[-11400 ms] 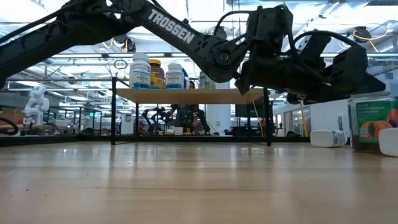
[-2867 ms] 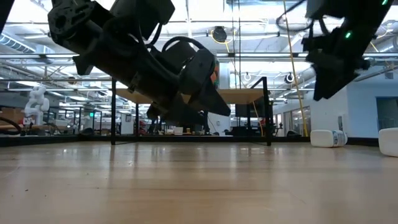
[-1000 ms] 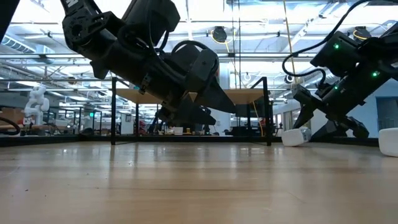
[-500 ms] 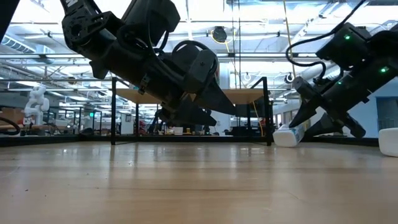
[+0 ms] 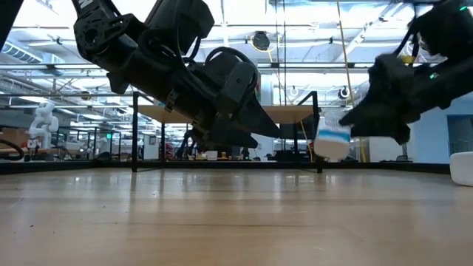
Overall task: Pick and place medicine bottles onto shelf by color
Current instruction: Put the white blue medicine bottle on the shelf
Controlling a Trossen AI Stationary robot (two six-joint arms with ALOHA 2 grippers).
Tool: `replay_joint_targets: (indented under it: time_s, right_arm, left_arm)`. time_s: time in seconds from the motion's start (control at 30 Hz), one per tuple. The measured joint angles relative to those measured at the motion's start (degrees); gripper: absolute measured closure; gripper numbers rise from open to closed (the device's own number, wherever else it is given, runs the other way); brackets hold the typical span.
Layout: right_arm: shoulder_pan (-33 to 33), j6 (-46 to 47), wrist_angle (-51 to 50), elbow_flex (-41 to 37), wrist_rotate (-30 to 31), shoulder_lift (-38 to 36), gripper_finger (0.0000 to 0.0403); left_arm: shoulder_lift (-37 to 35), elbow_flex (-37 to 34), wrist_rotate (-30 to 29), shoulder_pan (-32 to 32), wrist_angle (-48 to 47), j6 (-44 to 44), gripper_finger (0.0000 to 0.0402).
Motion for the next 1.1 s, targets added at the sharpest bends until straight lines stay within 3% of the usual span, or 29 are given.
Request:
replay_joint_targets:
  time_s: [0.23, 0.5, 0.8, 0.97, 1.1]
  right_arm:
    - [6.7, -6.2, 7.2, 0.0, 0.7, -0.1, 0.0241]
    - [10.3, -10.7, 13.4, 0.1, 0.8, 1.8, 0.0240]
    - [12.1, -17.3, 26.4, 0.2, 0.8, 9.4, 0.0240]
    - [14.0, -18.3, 27.5, 3.4, 0.7, 14.5, 0.0239]
    - [15.3, -24.2, 27.4, 7.4, 0.7, 19.3, 0.0239]
  left_arm:
    - [0.0, 0.0, 0.2, -0.1, 0.0, 0.2, 0.0062]
    - [0.0, 0.0, 4.6, -0.2, 0.5, 2.6, 0.0062]
    - [0.0, 0.0, 4.8, -0.6, 0.5, 3.6, 0.0062]
    - [0.0, 0.0, 6.5, -1.0, 2.6, 5.7, 0.0062]
    - [0.0, 0.0, 9.0, -1.2, 5.6, 7.0, 0.0062]
